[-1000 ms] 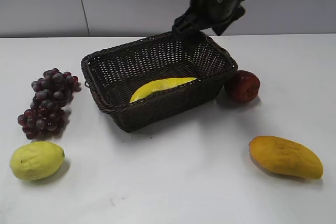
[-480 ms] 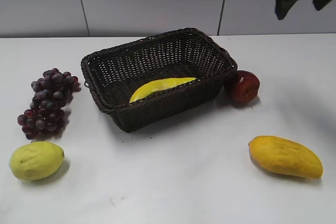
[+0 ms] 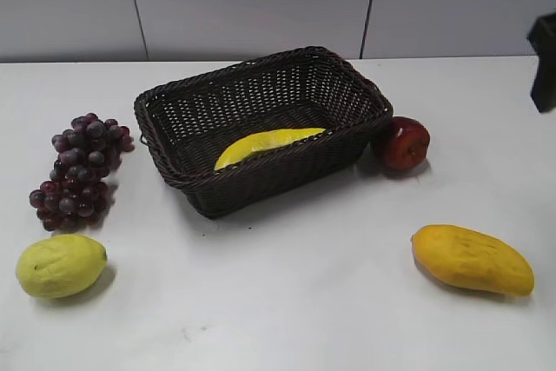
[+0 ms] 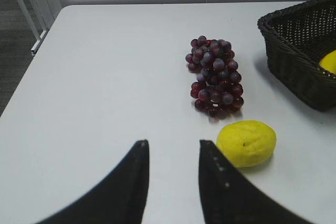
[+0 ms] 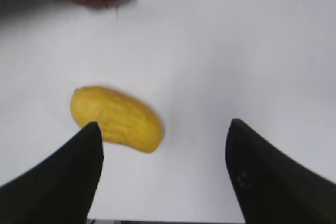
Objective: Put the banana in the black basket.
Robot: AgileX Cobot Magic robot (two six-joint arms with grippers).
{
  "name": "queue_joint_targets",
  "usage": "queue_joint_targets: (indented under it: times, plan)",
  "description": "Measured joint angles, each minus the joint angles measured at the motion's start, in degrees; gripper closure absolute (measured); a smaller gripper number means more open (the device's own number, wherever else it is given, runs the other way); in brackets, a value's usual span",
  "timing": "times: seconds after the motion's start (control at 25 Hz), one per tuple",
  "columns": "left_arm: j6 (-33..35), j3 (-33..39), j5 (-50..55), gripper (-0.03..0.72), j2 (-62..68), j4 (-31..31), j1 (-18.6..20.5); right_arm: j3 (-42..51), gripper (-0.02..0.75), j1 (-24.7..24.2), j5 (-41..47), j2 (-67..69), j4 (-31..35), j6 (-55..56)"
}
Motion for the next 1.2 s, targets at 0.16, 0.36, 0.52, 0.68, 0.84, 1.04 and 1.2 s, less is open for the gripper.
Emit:
queue_joint_targets:
  times: [0.16,0.36,0.52,0.68,0.84,1.04,1.2]
  plan:
    - [0.00,0.00,0.00,0.453,0.00,0.00,0.00,11.03,0.157,0.19,-3.76,-12.02,1.06,0.13]
    - [0.00,0.00,0.00,0.453,0.00,0.00,0.00,21.64,0.158,0.19,-6.96,-27.43,1.26,0.18]
    - [0.00,0.00,0.00,0.453,0.00,0.00,0.00,27.25,0.158,0.19,-8.00,-39.97,1.26,0.18]
    - [0.00,0.00,0.00,0.453,0.00,0.00,0.00,31.24,0.158,0.19,-7.93,-51.82,1.21,0.25]
    - [0.00,0.00,0.00,0.453,0.00,0.00,0.00,34.41,0.158,0.19,-6.78,-61.08,0.89,0.25]
    - [0.00,0.00,0.00,0.453,0.00,0.00,0.00,38.35,0.158,0.19,-6.48,-66.99,0.83,0.25]
    - [0.00,0.00,0.00,0.453,0.00,0.00,0.00,42.75,0.158,0.19,-7.14,-67.30,0.85,0.25]
